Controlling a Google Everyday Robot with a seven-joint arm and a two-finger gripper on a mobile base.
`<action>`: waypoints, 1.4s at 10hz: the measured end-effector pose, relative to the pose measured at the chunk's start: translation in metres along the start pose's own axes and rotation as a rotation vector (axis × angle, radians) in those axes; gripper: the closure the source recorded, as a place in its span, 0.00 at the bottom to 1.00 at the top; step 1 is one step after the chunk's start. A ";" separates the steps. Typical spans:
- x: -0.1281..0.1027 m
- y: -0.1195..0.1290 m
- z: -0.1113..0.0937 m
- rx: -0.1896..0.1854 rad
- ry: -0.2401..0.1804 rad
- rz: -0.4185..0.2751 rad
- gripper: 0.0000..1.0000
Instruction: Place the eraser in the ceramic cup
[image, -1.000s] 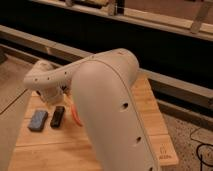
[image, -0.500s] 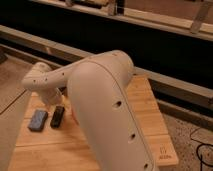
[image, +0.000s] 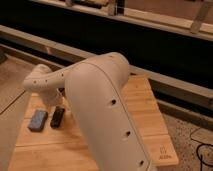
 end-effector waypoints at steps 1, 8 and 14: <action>0.000 -0.001 0.003 0.003 0.007 -0.001 0.35; -0.008 -0.012 0.012 0.004 0.031 0.003 0.35; -0.007 0.000 0.013 -0.017 0.027 -0.028 0.80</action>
